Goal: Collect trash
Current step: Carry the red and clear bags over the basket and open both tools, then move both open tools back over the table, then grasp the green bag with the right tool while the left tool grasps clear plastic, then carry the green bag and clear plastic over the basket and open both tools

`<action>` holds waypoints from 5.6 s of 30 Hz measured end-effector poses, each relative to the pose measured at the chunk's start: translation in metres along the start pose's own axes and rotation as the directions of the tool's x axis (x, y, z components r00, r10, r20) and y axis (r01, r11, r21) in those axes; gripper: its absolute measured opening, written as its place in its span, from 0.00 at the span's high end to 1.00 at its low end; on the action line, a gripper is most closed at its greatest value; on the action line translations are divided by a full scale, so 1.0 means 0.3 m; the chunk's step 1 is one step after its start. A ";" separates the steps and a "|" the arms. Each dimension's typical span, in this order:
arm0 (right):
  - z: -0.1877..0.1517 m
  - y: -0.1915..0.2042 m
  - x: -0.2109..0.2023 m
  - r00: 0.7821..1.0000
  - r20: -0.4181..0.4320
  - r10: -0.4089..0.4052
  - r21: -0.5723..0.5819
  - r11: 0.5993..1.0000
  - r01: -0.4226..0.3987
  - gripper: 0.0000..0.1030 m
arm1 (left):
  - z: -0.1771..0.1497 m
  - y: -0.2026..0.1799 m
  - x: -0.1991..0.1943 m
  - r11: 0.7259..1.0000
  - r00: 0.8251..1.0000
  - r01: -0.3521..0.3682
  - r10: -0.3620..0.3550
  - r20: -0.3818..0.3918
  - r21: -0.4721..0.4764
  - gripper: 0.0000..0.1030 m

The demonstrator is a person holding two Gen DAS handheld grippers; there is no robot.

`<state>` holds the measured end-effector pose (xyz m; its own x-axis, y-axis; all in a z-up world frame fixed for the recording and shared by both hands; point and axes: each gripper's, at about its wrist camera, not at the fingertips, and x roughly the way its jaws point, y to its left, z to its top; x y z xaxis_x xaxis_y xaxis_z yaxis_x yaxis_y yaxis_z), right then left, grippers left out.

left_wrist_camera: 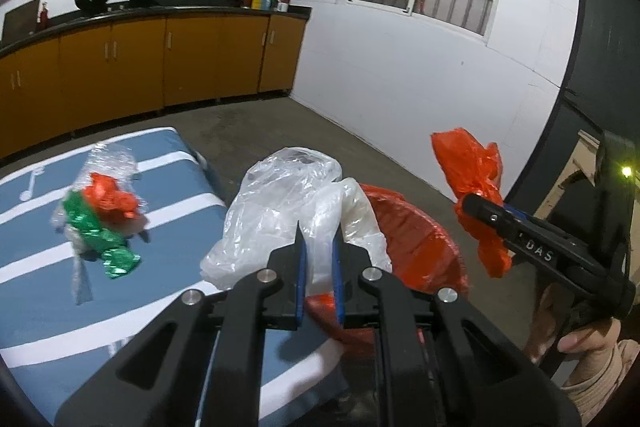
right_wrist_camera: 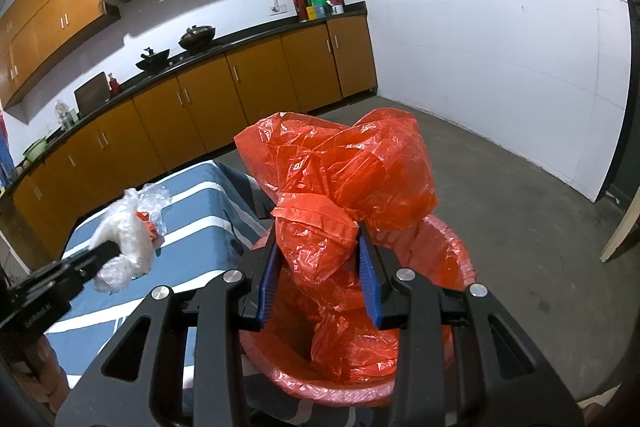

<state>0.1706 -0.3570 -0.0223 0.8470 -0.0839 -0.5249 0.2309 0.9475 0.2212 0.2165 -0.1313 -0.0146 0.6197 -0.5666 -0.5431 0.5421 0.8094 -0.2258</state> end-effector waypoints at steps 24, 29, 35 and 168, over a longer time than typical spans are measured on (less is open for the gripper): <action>0.033 -0.102 0.054 0.999 -0.012 0.053 0.100 0.994 -0.052 0.53 | -0.062 -0.095 0.293 0.994 0.983 0.102 -0.105 -0.148 -0.023 0.70; 0.030 -0.106 0.044 0.999 -0.002 0.032 0.102 0.994 -0.032 0.38 | -0.082 -0.056 0.292 0.996 0.983 0.074 -0.082 -0.167 -0.051 0.66; 0.022 -0.083 0.035 0.997 0.006 -0.071 0.044 0.997 0.070 0.18 | -0.102 0.024 0.204 0.998 0.992 -0.051 0.046 -0.121 -0.041 0.42; -0.037 0.189 -0.021 0.997 -0.024 0.079 -0.112 0.990 -0.082 0.65 | -0.015 0.234 -0.243 0.971 0.976 -0.214 0.218 0.026 -0.111 0.83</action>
<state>0.1730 -0.2993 -0.0155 0.8509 -0.0009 -0.5254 0.1061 0.9797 0.1702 0.2068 -0.0324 0.0056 0.7376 -0.3804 -0.5578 0.3306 0.9239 -0.1930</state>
